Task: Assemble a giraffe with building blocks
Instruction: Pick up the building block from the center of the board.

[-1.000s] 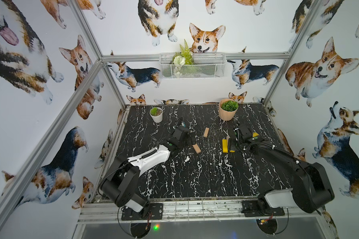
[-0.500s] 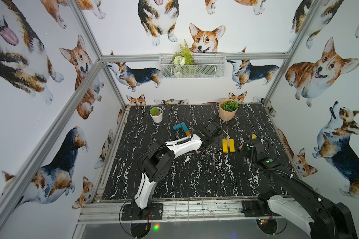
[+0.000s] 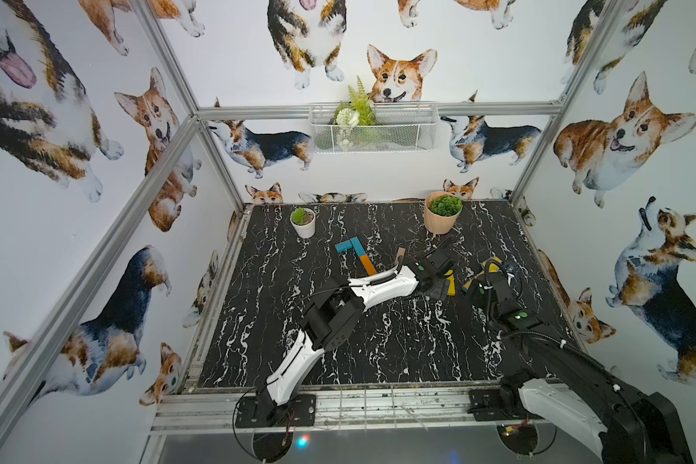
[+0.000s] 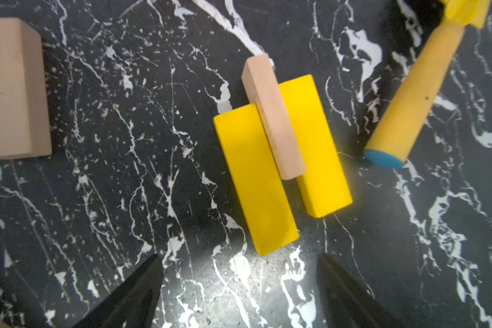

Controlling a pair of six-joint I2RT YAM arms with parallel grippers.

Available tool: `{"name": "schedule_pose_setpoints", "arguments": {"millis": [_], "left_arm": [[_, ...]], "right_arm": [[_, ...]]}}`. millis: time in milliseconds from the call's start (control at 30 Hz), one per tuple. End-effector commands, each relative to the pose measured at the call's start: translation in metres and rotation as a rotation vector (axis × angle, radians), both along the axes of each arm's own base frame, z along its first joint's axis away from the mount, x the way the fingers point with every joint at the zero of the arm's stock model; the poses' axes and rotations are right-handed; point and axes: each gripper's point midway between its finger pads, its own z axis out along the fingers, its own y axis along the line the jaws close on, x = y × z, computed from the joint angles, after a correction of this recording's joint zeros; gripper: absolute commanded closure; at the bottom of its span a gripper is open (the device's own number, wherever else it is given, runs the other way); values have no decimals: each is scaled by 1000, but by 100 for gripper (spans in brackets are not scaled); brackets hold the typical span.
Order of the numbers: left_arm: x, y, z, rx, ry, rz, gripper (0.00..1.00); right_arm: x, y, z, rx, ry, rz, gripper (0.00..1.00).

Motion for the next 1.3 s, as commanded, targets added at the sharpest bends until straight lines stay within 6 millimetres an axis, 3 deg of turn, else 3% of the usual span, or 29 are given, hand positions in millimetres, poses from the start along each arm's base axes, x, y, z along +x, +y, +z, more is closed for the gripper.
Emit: {"name": "schedule_pose_setpoints", "arguments": {"millis": [0,467,667,900,1000,1167,1267], "left_arm": [[-10,2,-10,50,46,-26,14],[-12,-15,-24,58,73,-61,16],[-8,-8,-40,162,60,-149,36],[-3,5,-37,239,30,-337,59],[1,14,-34,205,57,-383,60],[9,24,-22,59,119,-441,77],[14,32,-11,31,113,-473,78]], "right_arm": [[4,0,6,28,-46,-20,14],[3,0,6,26,-49,-17,14],[4,0,5,26,-44,-11,19],[3,0,5,26,-49,-7,24],[4,1,4,31,-48,1,27],[4,3,2,34,-42,8,29],[5,4,2,37,-42,13,29]]}}
